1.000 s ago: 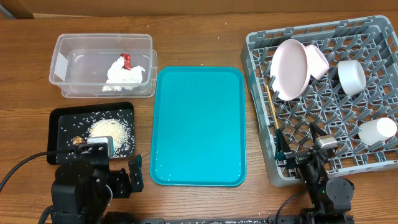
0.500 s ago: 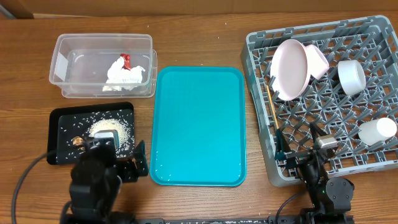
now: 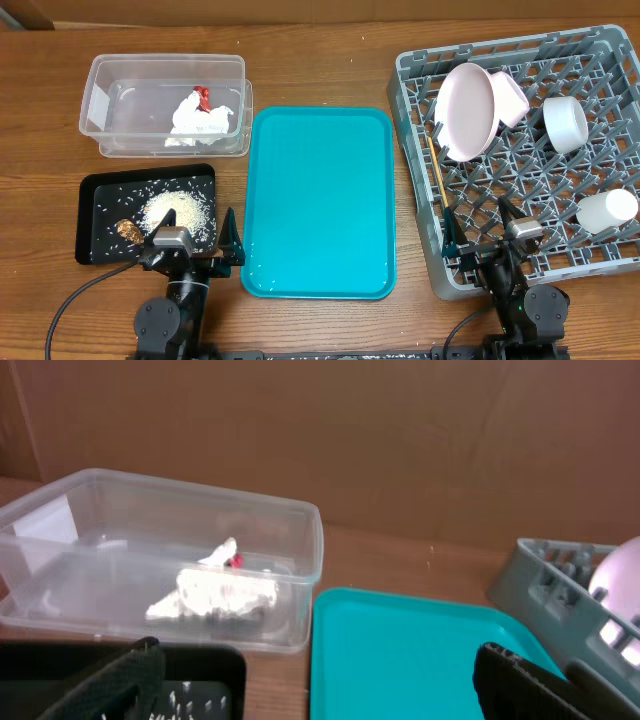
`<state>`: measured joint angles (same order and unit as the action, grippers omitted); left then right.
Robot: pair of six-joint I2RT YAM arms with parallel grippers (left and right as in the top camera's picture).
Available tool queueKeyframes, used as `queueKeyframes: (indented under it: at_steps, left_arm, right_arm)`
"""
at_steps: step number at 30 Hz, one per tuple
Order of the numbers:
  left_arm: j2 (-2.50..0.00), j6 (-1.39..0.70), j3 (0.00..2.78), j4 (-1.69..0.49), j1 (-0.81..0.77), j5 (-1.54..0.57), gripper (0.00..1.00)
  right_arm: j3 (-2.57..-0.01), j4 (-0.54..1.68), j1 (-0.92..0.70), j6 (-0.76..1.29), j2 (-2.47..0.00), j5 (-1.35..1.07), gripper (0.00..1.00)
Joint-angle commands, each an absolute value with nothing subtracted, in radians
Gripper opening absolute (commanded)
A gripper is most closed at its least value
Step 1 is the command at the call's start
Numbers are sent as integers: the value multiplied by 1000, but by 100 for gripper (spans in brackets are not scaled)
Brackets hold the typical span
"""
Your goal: Sort waste into correct bins and load items into the dishwasher
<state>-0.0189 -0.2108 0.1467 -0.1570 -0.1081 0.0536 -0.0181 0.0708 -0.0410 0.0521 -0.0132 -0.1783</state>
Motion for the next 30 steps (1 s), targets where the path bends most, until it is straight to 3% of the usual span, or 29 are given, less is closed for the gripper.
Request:
queueKeyframes:
  at_steps: [1, 30]
  left_arm:
    - [-3, -221, 72, -59, -95, 79, 100]
    - [-5, -214, 5, -71, -83, 59, 100]
  right_arm:
    - [-8, 66, -47, 52, -4, -173, 100]
    - [-8, 66, -47, 52, -4, -173, 100]
